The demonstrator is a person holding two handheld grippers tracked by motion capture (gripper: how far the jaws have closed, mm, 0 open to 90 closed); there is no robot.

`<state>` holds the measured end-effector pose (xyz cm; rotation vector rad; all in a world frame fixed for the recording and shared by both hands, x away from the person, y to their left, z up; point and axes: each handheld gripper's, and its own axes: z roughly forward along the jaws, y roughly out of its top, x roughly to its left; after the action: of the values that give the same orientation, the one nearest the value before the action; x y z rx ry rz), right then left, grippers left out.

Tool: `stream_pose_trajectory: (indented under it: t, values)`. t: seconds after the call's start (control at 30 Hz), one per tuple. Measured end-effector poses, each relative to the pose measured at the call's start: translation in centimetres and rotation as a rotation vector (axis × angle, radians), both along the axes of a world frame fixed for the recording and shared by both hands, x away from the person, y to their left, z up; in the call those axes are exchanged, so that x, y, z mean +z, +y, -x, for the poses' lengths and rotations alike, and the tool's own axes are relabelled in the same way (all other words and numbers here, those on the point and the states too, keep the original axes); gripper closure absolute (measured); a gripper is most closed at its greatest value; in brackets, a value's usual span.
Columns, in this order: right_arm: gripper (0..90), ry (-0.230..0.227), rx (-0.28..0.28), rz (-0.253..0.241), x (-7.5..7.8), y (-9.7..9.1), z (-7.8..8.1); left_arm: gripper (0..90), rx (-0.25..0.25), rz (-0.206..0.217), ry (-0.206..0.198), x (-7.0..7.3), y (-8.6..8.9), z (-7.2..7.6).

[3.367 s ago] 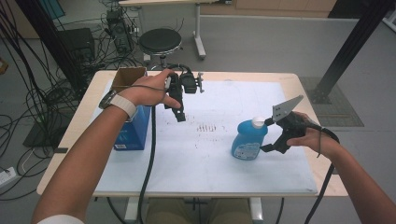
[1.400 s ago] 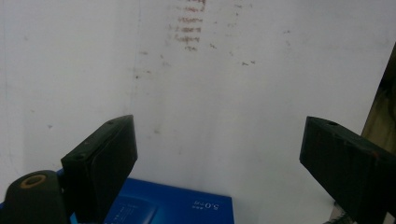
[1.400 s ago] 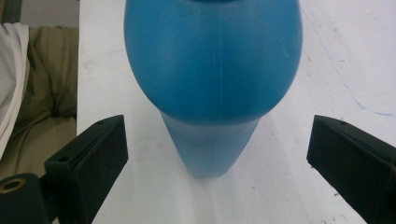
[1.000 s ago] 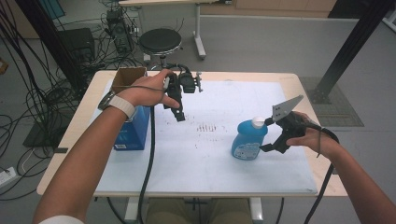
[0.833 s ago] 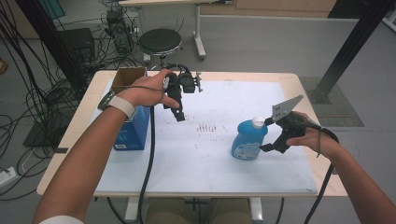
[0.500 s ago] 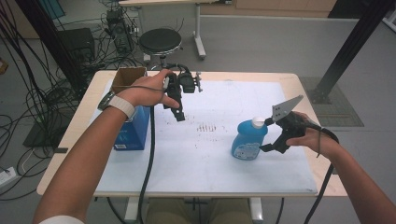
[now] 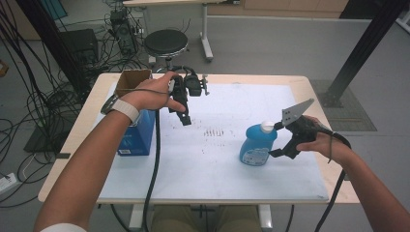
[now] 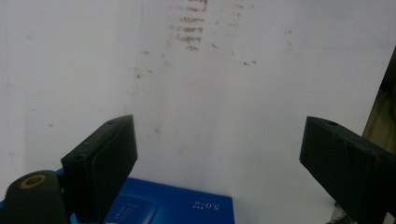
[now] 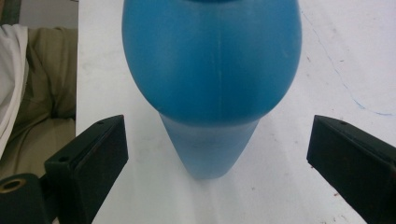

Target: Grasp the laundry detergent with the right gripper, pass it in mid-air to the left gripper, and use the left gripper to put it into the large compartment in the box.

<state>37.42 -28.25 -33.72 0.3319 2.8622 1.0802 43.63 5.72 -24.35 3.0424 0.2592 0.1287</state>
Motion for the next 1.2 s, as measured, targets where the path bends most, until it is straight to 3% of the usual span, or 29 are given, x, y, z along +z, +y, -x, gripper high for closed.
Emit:
stream_pose_trajectory:
  t: [1.2]
  values:
    - [5.1, 0.004, 0.000, -0.005, -0.16, 0.07, -0.08, 11.6, 0.001, 0.004, 0.004, -0.35, 0.10, -0.03]
